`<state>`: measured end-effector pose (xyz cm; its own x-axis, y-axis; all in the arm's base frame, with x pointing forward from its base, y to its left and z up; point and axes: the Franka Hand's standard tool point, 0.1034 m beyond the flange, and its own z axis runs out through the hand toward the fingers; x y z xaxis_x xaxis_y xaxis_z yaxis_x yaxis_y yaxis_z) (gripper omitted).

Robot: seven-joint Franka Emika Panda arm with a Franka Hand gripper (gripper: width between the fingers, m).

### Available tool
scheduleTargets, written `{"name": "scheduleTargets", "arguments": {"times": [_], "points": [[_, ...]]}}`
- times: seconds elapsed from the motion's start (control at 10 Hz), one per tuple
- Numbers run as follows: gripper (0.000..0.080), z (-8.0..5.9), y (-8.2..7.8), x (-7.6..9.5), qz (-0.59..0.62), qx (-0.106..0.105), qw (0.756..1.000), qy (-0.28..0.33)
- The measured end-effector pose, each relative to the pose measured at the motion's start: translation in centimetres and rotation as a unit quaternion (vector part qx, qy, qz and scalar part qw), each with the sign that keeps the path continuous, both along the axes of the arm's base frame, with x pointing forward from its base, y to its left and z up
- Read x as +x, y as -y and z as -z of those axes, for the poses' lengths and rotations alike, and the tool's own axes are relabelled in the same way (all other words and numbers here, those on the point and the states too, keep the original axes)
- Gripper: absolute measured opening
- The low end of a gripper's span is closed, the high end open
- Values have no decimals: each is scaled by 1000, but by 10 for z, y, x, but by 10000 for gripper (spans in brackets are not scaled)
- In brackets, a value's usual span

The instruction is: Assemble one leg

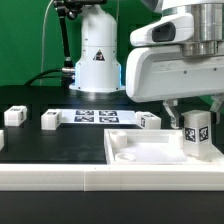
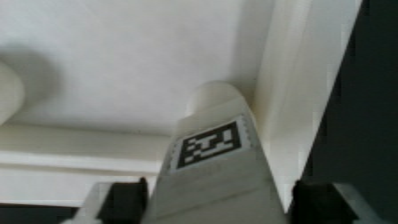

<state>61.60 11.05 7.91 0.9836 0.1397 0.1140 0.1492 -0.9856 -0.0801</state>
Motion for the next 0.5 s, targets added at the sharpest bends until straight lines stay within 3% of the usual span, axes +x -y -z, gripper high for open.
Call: {"name": "scheduleTargets", "arguments": {"times": [0.1,0.4,0.5], "points": [[290,0,0,0,0,0,1000,0],[291,0,0,0,9,1,1000,-1],[291,0,-1,0,98,16,995,-10]]}}
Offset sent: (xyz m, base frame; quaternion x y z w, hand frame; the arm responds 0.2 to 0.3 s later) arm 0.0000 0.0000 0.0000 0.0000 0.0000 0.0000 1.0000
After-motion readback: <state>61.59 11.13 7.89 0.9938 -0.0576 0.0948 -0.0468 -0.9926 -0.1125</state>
